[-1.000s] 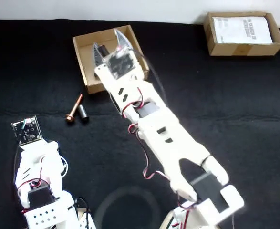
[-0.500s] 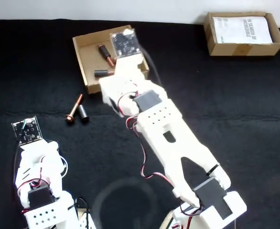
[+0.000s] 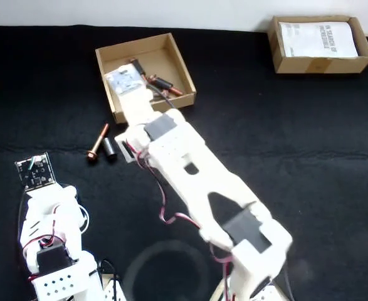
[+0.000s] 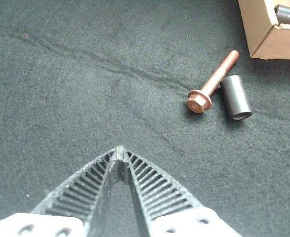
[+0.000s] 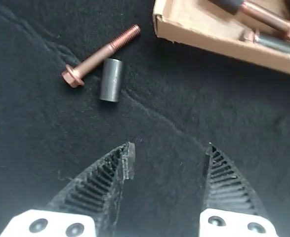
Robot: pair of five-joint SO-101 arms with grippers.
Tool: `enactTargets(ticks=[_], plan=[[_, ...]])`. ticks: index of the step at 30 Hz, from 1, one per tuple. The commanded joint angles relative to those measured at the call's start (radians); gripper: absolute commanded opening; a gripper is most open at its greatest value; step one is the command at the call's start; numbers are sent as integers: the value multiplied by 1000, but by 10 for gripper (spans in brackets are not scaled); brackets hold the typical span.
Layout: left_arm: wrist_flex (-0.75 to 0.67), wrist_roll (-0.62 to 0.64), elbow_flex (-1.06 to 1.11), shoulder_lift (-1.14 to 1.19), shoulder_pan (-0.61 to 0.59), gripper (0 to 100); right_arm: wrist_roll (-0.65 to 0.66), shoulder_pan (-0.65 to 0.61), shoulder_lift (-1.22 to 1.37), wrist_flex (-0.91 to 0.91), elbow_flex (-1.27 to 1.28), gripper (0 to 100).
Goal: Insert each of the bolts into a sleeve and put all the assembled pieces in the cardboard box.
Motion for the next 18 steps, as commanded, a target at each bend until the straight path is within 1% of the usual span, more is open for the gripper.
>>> enactTargets(ticks=[1, 9, 18], plan=[[-14, -9, 18, -2, -2, 10, 57, -24, 113, 12, -182, 206], [-14, -9, 18, -2, -2, 10, 68, -64, 380, 12, -449, 206], [-14, -9, 18, -4, -2, 10, 68, -82, 556, 50, -653, 206]])
